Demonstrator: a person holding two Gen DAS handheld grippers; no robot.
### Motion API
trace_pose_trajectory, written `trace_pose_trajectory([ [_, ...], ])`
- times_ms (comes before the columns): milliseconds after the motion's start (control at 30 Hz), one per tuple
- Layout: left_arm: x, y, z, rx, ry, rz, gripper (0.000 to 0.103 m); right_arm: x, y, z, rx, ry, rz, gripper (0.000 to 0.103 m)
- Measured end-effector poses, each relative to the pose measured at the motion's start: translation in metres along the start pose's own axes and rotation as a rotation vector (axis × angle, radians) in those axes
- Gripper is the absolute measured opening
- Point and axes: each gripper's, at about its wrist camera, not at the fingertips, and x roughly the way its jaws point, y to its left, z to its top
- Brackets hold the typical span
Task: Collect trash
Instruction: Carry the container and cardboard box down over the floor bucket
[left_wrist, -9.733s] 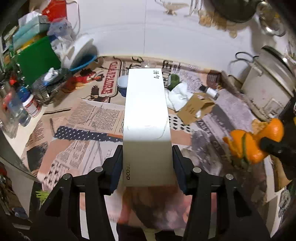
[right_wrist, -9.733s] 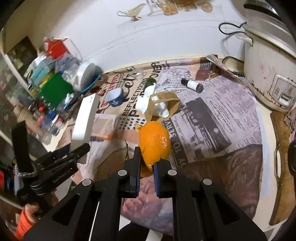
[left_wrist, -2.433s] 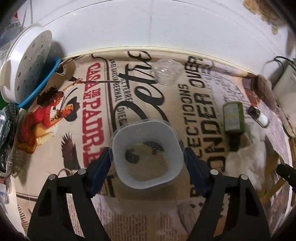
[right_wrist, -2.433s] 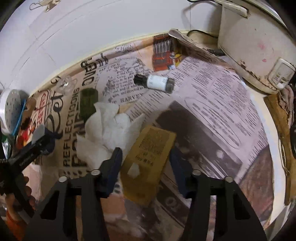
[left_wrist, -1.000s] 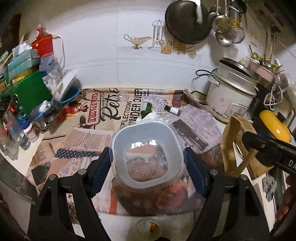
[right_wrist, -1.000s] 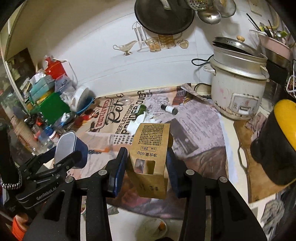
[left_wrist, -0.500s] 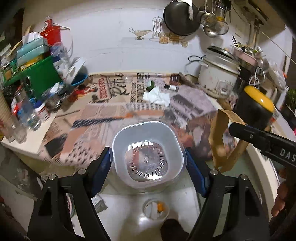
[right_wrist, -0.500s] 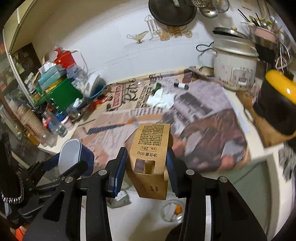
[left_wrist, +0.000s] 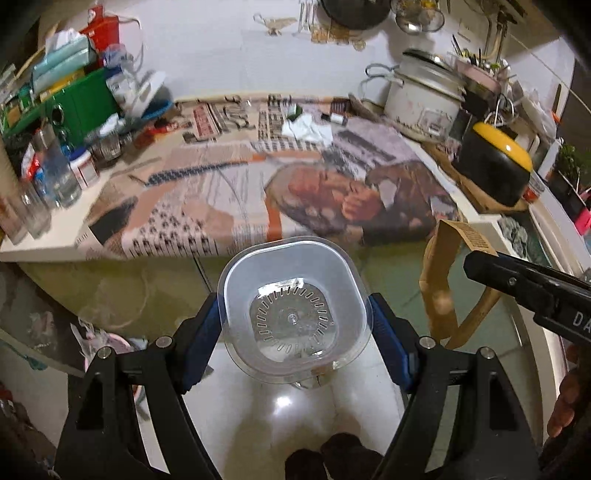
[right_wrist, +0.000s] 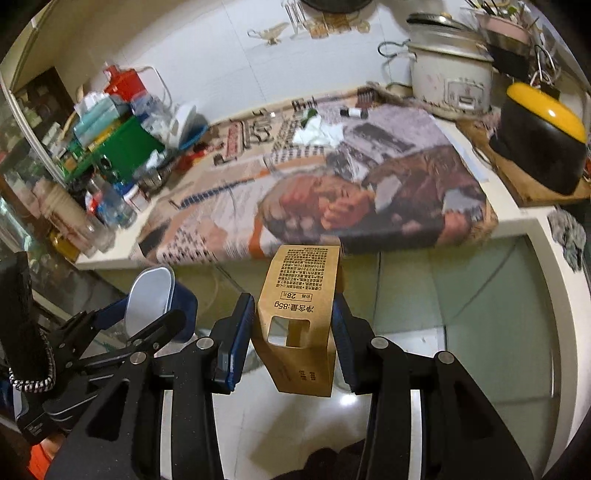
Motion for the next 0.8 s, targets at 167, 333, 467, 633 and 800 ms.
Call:
trace_pose_trajectory([
  [167,0.030,-0.011,-0.024,-0.022,0.075,-0.005,0.077,0.020,-0.019,-0.020,0.011,0.068,-0.012,0.038],
  [333,0.073,-0.018,-0.047,-0.036,0.131,0.020,0.077,0.053,-0.049,-0.040,0.035,0.137,-0.014,0.038],
  [467,0.116,-0.021,-0.069,-0.057,0.158,0.041,0.077,0.093,-0.074,-0.057,0.019,0.183,-0.032,0.038],
  [633,0.184,-0.017,-0.112,-0.125,0.195,0.059,0.077,0.153,-0.100,-0.083,-0.025,0.225,-0.044,0.038],
  [800,0.252,-0.004,-0.160,-0.170,0.225,0.075,0.077,0.228,-0.125,-0.120,-0.025,0.290,-0.029,0.038],
])
